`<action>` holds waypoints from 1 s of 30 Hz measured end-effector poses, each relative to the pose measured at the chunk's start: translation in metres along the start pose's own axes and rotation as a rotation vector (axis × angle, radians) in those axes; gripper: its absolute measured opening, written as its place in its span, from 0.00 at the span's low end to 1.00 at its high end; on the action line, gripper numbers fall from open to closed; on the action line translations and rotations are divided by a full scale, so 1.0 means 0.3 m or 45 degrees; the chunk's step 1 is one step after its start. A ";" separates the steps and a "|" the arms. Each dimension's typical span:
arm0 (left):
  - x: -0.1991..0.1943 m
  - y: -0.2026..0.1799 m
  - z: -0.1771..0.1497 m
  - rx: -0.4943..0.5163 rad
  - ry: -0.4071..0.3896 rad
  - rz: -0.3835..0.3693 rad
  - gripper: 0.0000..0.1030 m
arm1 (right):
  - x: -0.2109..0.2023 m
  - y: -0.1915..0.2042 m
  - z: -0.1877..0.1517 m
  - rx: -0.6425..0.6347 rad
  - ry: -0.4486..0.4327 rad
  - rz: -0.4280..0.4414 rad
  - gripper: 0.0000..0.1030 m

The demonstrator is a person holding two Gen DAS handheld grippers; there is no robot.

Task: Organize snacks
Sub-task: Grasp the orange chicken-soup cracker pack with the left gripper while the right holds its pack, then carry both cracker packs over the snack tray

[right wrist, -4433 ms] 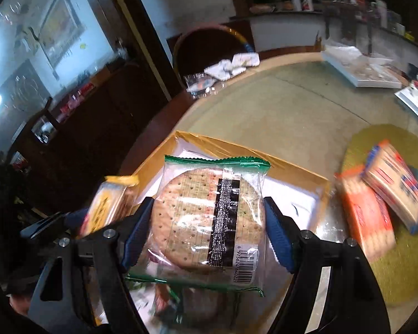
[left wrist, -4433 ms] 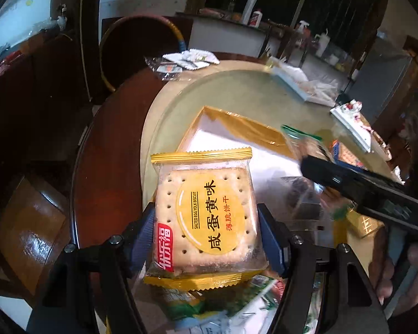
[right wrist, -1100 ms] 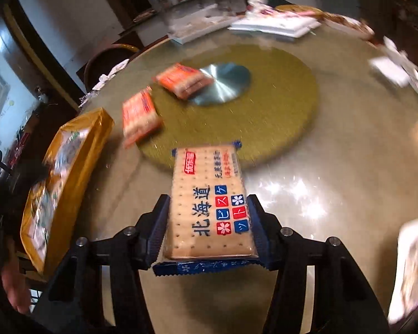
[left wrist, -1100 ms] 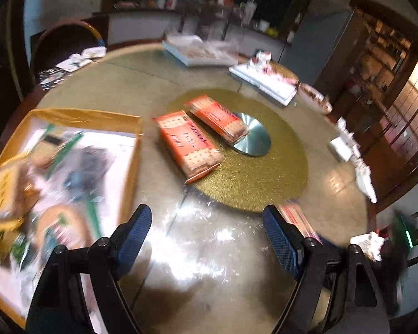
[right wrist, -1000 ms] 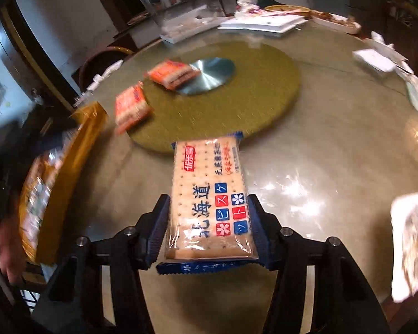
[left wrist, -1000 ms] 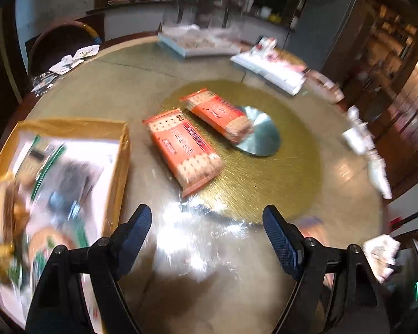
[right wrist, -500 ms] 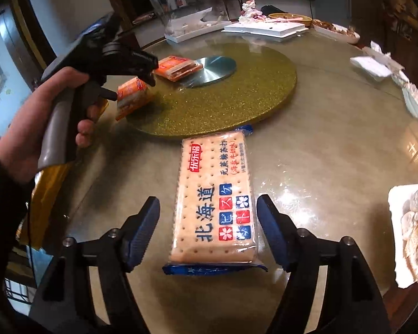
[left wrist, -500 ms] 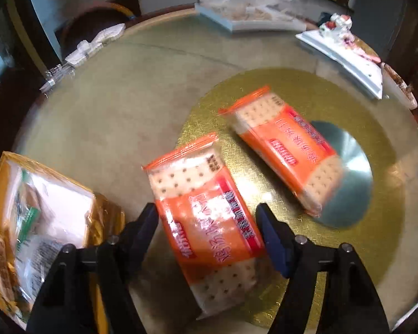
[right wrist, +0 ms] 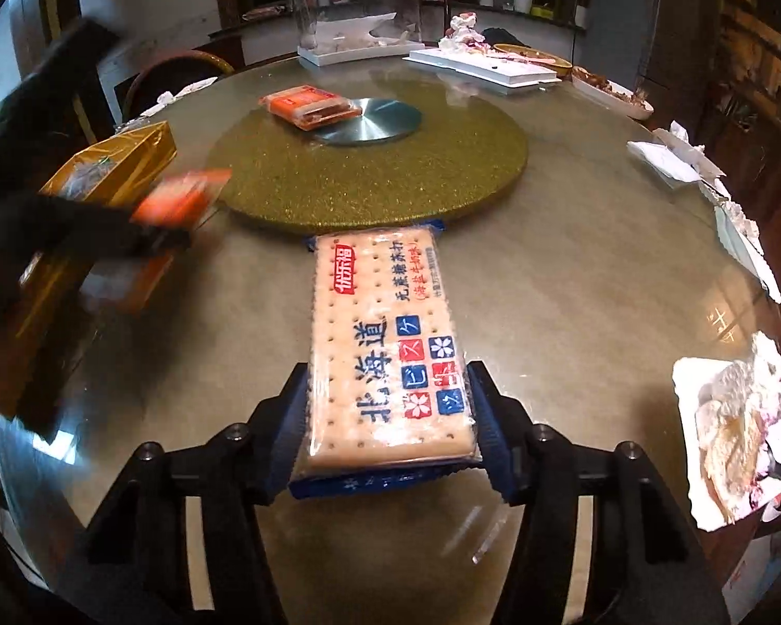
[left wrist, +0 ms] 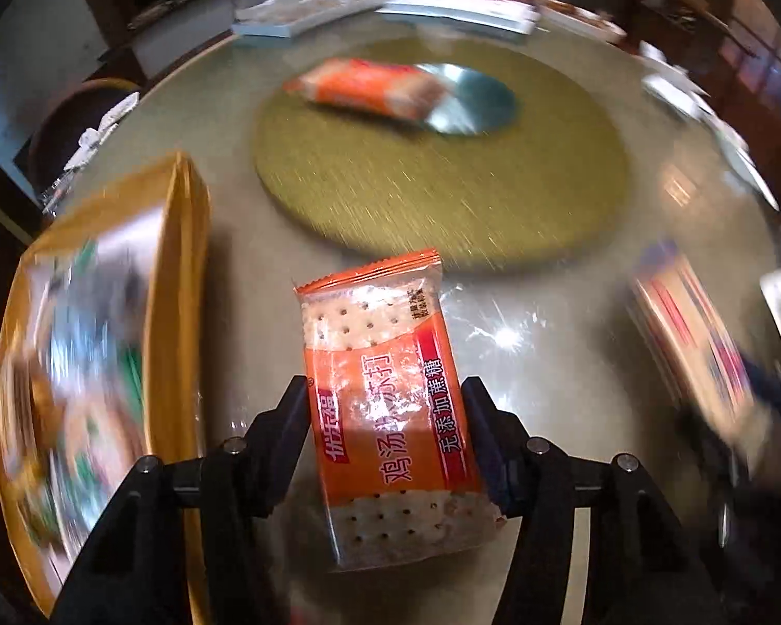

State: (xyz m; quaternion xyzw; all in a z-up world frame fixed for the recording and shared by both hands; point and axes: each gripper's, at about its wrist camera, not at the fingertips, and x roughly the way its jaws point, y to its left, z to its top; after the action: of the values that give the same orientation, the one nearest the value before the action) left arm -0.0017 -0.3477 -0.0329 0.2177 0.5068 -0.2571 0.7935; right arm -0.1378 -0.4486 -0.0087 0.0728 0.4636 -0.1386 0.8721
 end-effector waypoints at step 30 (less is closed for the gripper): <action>-0.290 0.027 -0.376 -0.206 -0.403 -0.079 0.54 | -0.153 0.114 -0.078 0.090 -0.139 0.333 0.54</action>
State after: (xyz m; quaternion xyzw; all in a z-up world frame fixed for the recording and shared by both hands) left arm -0.1055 -0.2567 0.0035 0.0943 0.4010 -0.2709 0.8700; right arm -0.1702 -0.4020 0.0162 0.1556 0.3970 -0.0438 0.9035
